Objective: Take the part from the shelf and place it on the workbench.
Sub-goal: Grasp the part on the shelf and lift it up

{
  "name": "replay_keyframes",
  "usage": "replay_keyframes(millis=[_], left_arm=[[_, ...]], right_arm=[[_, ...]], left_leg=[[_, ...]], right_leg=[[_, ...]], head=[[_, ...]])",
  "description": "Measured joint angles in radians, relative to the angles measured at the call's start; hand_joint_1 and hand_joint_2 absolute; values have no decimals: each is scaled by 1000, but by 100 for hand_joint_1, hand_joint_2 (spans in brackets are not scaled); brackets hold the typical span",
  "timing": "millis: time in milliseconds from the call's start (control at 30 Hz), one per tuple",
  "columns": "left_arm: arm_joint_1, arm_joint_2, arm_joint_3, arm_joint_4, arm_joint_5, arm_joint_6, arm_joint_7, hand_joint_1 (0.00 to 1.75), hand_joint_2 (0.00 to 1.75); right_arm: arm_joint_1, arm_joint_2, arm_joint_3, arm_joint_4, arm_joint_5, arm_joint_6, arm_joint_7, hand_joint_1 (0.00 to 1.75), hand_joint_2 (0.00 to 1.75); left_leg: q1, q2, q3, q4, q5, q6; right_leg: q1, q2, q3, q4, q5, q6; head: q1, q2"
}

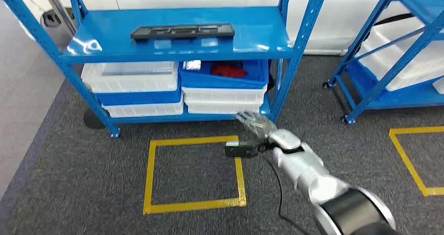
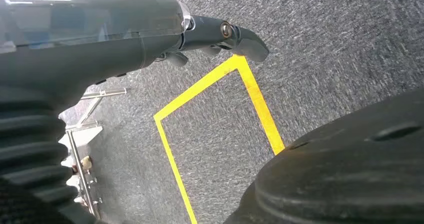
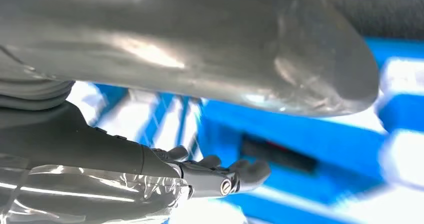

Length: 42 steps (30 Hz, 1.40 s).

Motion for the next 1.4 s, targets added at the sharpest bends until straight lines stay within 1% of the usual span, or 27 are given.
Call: replay_keyframes(millis=[100,133,200,233,267,300,333,367,433,500,600,633,700,733,767,800,833,900,967,1033,1100,1167,1233,1267,1300,1333,1400], left_arm=[[-4,-3,-24,2,18,4,1,0,0],[-6,-4,-36,2,26,5,1,0,0],[-9,-5,-59,4,44,6,2,0,0],[-11,-5,-69,4,53,6,2,0,0],[-12,-5,-79,4,63,6,2,0,0],[-14,-6,-87,4,72,6,1,0,0],[-15,-6,-94,4,80,6,1,0,0],[-16,-7,-100,4,85,6,0,0,0],[-17,-11,-108,5,90,8,-1,0,0],[-17,-13,-115,8,92,11,-2,0,0],[-18,-12,-122,12,95,12,-4,0,0],[-19,-11,-123,12,96,12,-4,0,0],[-22,-10,-125,13,97,13,-6,0,0],[-24,-10,-125,14,97,13,-10,0,0],[-25,-10,-126,14,98,14,-14,0,0],[-25,-9,-126,14,98,14,-17,0,0],[-25,-9,-127,15,99,14,-18,0,0],[-23,-10,-127,16,100,14,-15,0,0],[-21,-12,-127,18,100,14,-13,0,0],[-21,-12,-127,20,101,14,-13,0,0],[-21,-13,-127,20,101,14,-13,0,0],[-21,-13,-127,20,101,14,-10,0,0],[-21,-13,-127,20,101,14,-7,0,0],[-21,-14,-127,20,101,14,-6,0,0],[-21,-14,-127,20,102,14,-5,0,0],[-21,-14,-127,20,102,14,-4,0,0],[-21,-18,-127,20,103,14,-2,0,0]], right_arm=[[-48,0,32,-6,10,-2,-28,0,0],[-72,0,48,-8,14,-4,-41,0,0],[-116,0,85,-9,23,-8,-69,0,0],[-134,0,103,-10,27,-11,-82,0,0],[-149,0,121,-10,32,-13,-94,0,0],[-163,0,136,-11,35,-15,-105,0,0],[-177,0,149,-11,37,-16,-114,0,0],[-190,1,159,-12,38,-17,-120,0,0],[-212,2,174,-13,38,-19,-126,0,0],[-225,3,183,-14,38,-19,-129,0,0],[-235,5,191,-14,36,-17,-132,0,0],[-239,6,194,-14,34,-17,-133,0,0],[-244,9,200,-14,30,-16,-134,0,0],[-244,10,202,-13,29,-16,-134,0,0],[-243,10,205,-13,28,-16,-135,0,0],[-242,10,207,-12,28,-17,-135,0,0],[-242,10,210,-12,27,-17,-135,0,0],[-244,11,215,-12,26,-17,-134,0,0],[-248,11,217,-12,25,-17,-134,0,0],[-250,12,218,-12,25,-18,-134,0,0],[-252,12,219,-13,24,-18,-133,0,0],[-254,13,221,-13,24,-17,-133,0,0],[-253,14,226,-11,24,-17,-133,0,0],[-251,14,229,-10,23,-16,-133,0,0],[-250,14,231,-8,22,-16,-132,0,0],[-250,14,233,-6,20,-16,-132,0,0],[-252,14,237,-6,13,-16,-132,0,0]], left_leg=[[3,1,-1,-8,6,15],[3,2,-1,-11,8,20],[-1,4,-4,-10,8,27],[-4,4,-5,-10,8,30],[-7,3,-5,-9,8,32],[-9,1,-4,-8,7,33],[-11,-1,-3,-7,6,33],[-13,-2,-2,-7,5,33],[-18,-4,-3,-5,2,29],[-19,-5,-5,-6,1,21],[-21,-5,-9,9,-11,6],[-21,-5,-26,46,-29,0],[-14,-6,-93,174,-79,-13],[-12,-6,-129,237,-95,-18],[-10,-7,-152,273,-95,-23],[-10,-7,-156,269,-75,-26],[-8,-7,-140,226,-37,-29],[-5,-4,-83,93,38,-34],[-4,-3,-46,10,50,-20],[-5,-6,-39,-5,31,4],[-5,-8,-32,-6,24,20],[-6,-8,-22,-9,16,32],[-9,-8,-14,-9,7,40],[-12,-9,-9,-9,1,42],[-15,-11,-2,-8,-5,44],[-19,-13,8,-9,-12,45],[-25,-13,30,-10,-27,47]], right_leg=[[-3,-2,-14,33,-24,8],[-3,-3,-34,76,-50,10],[-2,-5,-96,209,-114,11],[-1,-5,-124,267,-132,10],[0,-5,-139,295,-132,7],[3,-5,-137,285,-112,2],[8,-5,-116,235,-77,-5],[13,-5,-84,162,-39,-15],[22,-6,-32,41,3,-30],[27,-6,-20,6,2,-37],[15,-6,-7,-10,7,-43],[10,-6,0,-16,8,-45],[8,-6,11,-19,4,-48],[7,-5,16,-18,0,-47],[6,-5,23,-18,-5,-46],[4,-4,31,-17,-12,-44],[2,-4,41,-16,-20,-41],[0,-2,59,-14,-38,-31],[4,1,61,-12,-49,-20],[8,2,56,-9,-51,-13],[8,0,50,14,-59,-6],[6,-3,3,103,-90,-1],[7,-5,-85,235,-136,0],[9,-6,-123,279,-143,-2],[12,-6,-145,289,-129,-8],[16,-6,-148,261,-94,-17],[33,-5,-115,132,12,-47]], head=[[0,0],[0,0],[0,0],[0,0],[0,0],[0,0],[0,0],[0,0],[0,0],[0,0],[0,0],[-1,0],[-1,0],[-1,0],[-1,0],[-1,0],[-1,0],[-1,0],[-1,0],[-1,0],[-1,0],[0,0],[-1,0],[-1,0],[-1,0],[-1,0],[-1,0]])
